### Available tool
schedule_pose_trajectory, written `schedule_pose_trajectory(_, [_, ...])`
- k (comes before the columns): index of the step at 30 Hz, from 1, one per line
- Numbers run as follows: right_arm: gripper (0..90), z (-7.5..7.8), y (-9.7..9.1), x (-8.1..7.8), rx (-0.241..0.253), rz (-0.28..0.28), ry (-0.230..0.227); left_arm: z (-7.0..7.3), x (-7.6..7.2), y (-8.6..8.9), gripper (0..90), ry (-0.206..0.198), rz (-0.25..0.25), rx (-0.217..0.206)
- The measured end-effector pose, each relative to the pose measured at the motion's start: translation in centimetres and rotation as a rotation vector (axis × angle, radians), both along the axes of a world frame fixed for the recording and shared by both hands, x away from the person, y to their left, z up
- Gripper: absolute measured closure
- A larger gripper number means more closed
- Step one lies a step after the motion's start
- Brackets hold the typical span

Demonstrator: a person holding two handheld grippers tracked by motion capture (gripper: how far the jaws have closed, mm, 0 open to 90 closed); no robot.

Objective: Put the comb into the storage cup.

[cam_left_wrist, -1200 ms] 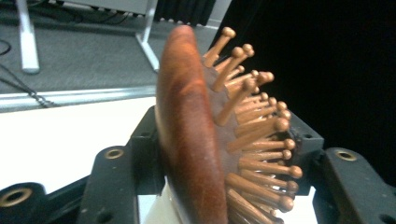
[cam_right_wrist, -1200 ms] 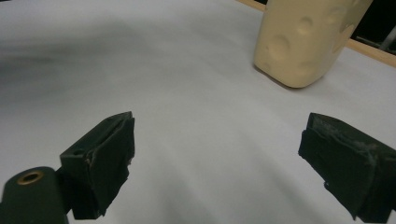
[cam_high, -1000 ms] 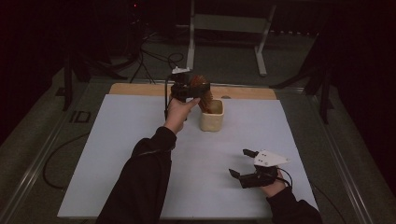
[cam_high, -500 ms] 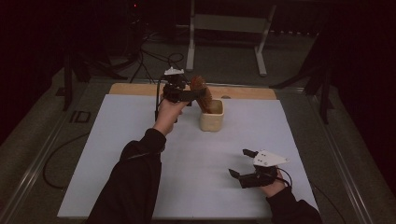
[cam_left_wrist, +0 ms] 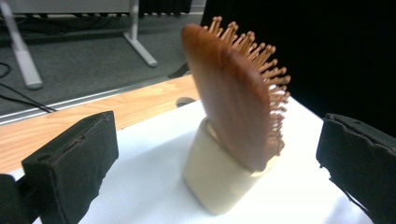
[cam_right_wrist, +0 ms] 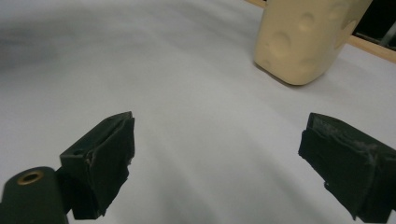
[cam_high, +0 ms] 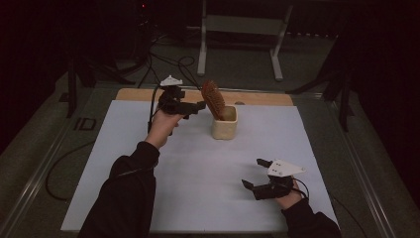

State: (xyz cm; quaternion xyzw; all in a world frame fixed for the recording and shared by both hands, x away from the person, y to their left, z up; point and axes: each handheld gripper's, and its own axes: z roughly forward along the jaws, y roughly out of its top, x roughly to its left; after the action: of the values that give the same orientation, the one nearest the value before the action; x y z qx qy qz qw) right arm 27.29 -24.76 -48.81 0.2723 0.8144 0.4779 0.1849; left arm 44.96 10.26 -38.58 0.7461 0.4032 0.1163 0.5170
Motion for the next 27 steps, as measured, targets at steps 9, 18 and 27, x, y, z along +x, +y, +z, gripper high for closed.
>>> schedule_pose_trajectory(9, [9.7, 0.0, 0.0, 0.1, 0.002, 0.000, 0.009, -0.5, -1.7, 1.8, 0.0, -0.048, -0.036, 0.059])
schedule_pose_trajectory(18, [9.7, 0.0, 0.3, 0.0, 0.000, 0.006, 0.000, -0.8, -3.7, 3.5, 0.0, -0.069, -0.068, 0.097])
schedule_pose_trajectory(27, [9.6, -0.1, 0.4, 0.1, -0.002, 0.006, 0.006, -1.7, -5.5, 5.1, 0.0, -0.086, -0.094, 0.100])
